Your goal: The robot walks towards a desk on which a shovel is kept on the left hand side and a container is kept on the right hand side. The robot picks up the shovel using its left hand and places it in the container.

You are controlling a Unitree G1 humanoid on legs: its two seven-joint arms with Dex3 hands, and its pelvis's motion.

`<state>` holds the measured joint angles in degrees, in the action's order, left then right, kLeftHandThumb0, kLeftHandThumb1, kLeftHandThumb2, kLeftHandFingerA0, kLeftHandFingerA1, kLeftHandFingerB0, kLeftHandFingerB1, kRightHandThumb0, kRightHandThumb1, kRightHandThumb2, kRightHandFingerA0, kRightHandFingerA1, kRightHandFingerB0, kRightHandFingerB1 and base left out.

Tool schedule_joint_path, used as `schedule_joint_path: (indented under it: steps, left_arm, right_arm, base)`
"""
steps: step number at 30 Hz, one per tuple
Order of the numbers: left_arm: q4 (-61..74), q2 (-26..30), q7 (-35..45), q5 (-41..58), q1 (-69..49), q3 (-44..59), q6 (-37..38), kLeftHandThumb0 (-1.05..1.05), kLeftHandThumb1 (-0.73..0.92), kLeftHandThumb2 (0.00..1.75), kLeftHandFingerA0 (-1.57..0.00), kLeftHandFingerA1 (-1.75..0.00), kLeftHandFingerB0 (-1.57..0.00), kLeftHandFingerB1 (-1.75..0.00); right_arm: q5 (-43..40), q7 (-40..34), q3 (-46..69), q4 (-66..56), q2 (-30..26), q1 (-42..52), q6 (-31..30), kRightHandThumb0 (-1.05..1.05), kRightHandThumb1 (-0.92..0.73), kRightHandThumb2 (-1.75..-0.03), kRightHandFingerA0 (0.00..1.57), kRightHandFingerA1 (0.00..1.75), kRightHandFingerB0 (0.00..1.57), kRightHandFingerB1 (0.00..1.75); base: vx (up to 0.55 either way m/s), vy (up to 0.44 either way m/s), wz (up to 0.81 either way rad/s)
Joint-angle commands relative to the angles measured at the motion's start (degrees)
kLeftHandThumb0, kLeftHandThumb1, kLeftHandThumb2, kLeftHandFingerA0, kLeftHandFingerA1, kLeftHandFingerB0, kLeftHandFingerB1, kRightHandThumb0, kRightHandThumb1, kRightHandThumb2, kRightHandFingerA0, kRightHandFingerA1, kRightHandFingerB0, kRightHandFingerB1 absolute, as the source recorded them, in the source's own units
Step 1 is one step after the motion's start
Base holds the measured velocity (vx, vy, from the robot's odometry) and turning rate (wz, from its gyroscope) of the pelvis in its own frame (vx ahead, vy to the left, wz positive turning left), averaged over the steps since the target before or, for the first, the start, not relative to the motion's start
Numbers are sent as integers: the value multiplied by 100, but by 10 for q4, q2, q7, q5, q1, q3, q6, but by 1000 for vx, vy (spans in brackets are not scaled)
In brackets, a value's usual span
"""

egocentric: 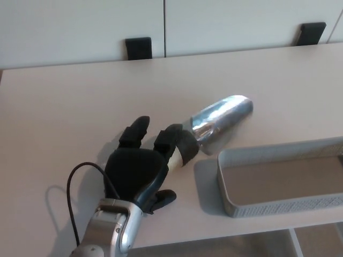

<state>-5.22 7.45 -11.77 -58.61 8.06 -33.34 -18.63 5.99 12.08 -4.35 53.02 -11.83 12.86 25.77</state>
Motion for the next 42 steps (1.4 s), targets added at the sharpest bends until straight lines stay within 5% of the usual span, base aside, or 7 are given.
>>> schedule_joint_path:
  steps: [1, 19, 29, 31, 34, 39, 42]
  left_arm:
    - [-27, 8, -126, -97, 8, -4, -52, -68, 42, 73, 0, 0, -8, -22]
    - [-118, 5, -4, -6, 47, 19, -17, -35, 34, 93, 0, -47, 0, -47]
    - [-182, 28, 149, 48, 108, -14, 38, -48, 72, 62, -53, -37, -21, -28]
    - [-182, 32, 219, 81, 121, -13, 46, -31, 79, 65, -79, -96, -44, -34]
    - [-185, 33, 273, 97, 131, -16, 42, -22, 71, 61, -94, -90, -80, -46]
    - [-196, 33, 189, 114, 114, -1, 86, -28, 72, 110, -82, -111, -63, -66]
    - [-198, 20, 126, 161, 92, 39, 127, -28, 85, 66, -63, -157, -65, -92]
  right_arm:
    - [27, -2, -13, -9, -31, -5, -10, -26, -76, -82, 26, 63, 2, 41]
    - [27, 3, -23, -8, -34, -8, -14, -22, -61, -108, 20, 61, 0, 52]
    - [39, 31, -38, -14, -45, -21, -42, -20, -61, -106, 20, 60, 2, 52]
    - [42, 38, -44, -17, -49, -21, -46, -20, -60, -105, 22, 61, 3, 52]
    - [47, 41, -50, -21, -51, -23, -54, -20, -78, -73, 27, 62, 6, 47]
    - [50, 51, -58, -29, -60, -31, -57, -20, -77, -73, 29, 63, 7, 47]
    - [46, 56, -59, -32, -61, -30, -59, -18, -59, -105, 26, 62, 5, 53]
  base:
    - [0, 0, 0]
    - [0, 0, 0]
    - [0, 0, 0]
    - [0, 0, 0]
    - [0, 0, 0]
    - [0, 0, 0]
    - [0, 0, 0]
